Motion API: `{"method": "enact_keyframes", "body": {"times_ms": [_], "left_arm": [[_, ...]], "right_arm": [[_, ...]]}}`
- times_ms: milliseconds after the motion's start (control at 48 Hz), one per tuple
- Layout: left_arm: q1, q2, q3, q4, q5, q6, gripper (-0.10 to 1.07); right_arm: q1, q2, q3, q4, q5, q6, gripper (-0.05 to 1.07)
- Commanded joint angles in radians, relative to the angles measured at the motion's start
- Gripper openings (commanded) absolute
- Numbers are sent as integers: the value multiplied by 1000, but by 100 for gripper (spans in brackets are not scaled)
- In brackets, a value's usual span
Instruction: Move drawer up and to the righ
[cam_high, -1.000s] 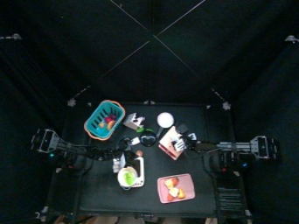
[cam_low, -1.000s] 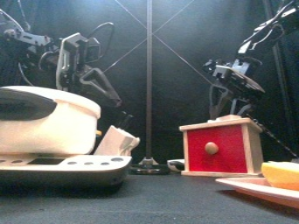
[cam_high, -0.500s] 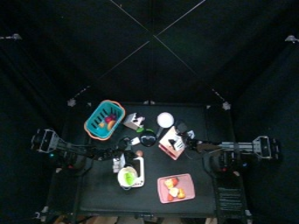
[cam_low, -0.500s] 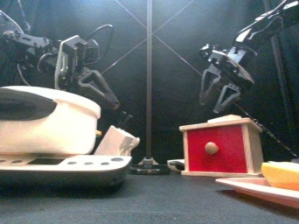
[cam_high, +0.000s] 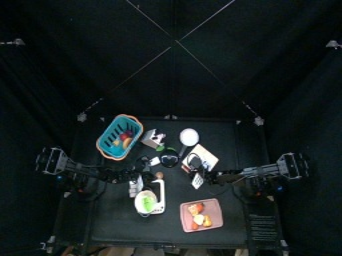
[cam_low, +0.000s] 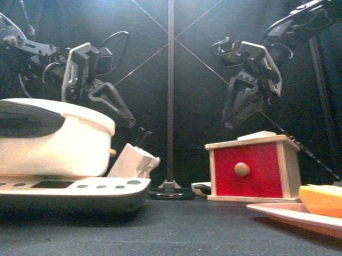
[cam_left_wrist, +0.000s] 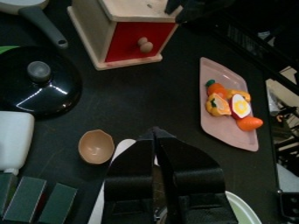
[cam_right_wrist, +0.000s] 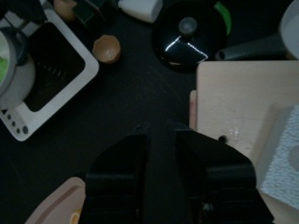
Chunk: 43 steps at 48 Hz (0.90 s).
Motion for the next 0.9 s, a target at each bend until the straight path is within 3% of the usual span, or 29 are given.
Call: {"method": "enact_keyframes", "body": {"times_ms": [0,312,667,875], "left_arm": [[3,-3,-11,-2,-9,0,38],[5,-2,-11,-2,-9,2,38],[5,6,-9,-2,-9,2,38],[9,23,-12,-2,-9,2,38]], "right_arm": [[3,9,-32,6,-6,3,60],[-8,69,-34,35,72,-6,57],[-8,71,-31,58,206,2,57],[-11,71,-28,63,227,3,57]]}}
